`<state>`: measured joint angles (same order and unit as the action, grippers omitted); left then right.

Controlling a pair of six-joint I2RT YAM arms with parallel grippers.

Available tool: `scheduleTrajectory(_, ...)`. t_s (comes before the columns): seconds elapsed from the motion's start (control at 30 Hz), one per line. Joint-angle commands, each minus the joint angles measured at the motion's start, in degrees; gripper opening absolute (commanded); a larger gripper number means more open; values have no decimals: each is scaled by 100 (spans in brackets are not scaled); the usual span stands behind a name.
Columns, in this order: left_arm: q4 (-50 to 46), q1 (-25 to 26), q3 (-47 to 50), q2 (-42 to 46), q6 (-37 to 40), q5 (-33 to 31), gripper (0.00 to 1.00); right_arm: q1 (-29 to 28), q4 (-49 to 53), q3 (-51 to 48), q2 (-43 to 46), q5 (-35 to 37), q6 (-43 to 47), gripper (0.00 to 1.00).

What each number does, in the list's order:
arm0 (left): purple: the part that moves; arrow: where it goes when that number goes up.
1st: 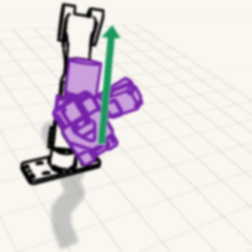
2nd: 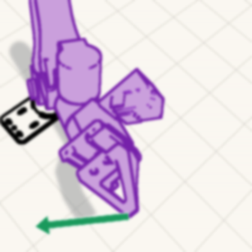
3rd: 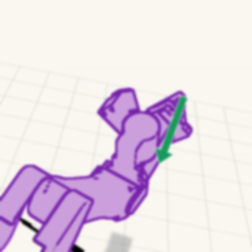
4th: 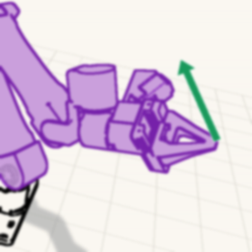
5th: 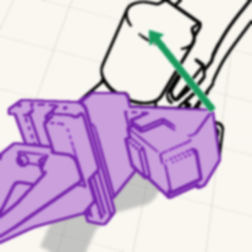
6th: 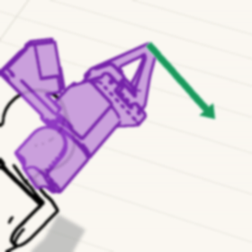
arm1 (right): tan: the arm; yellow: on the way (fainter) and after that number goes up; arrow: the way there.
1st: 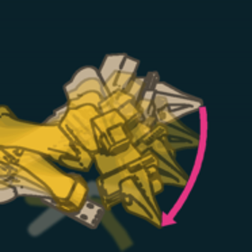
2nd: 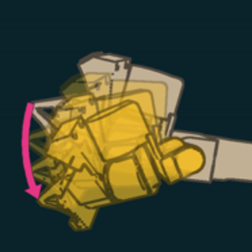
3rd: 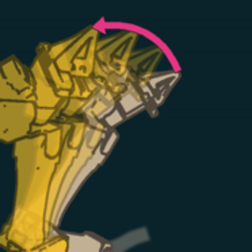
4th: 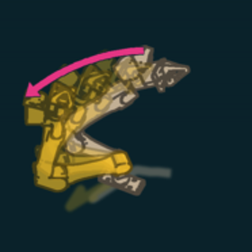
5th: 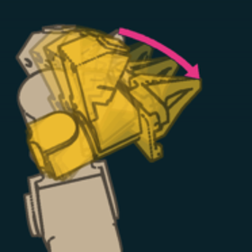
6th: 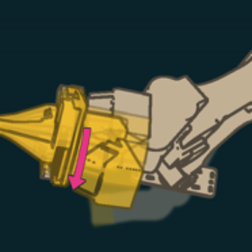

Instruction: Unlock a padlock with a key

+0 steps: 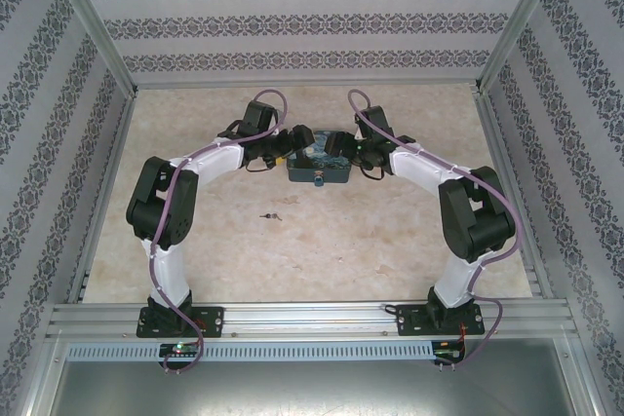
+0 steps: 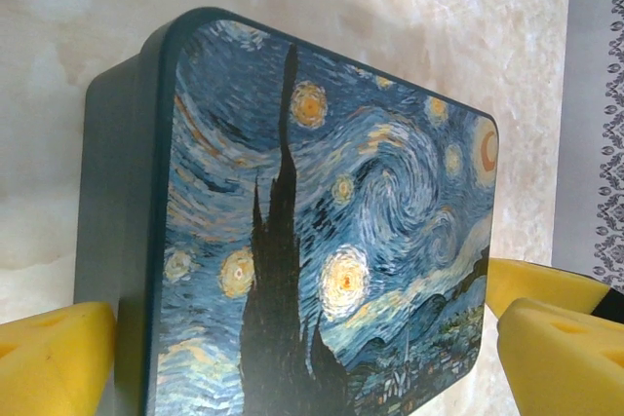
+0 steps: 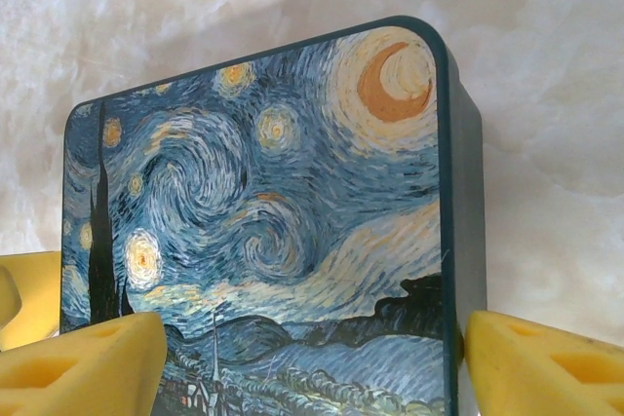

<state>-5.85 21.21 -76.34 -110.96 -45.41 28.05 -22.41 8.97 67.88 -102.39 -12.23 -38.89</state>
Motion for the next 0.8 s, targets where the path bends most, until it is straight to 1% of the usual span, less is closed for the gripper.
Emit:
scheduleTrajectory(0.0,297,32,245,231,29,70,99,-217,-17,126,-81,-153,-107,80)
scheduleTrajectory(0.17,528,29,635,450,-111,37,100,-331,-130,-33,-9,-139,-204,79)
scheduleTrajectory(0.37,778,31,1017,679,-289,26,100,-343,-195,-108,0,-148,-259,79)
scheduleTrajectory(0.57,529,18,863,603,-145,-117,100,-295,-160,-43,34,-66,-250,82)
scheduleTrajectory(0.77,385,-150,616,457,-127,-185,100,-111,-128,-279,461,227,-235,86)
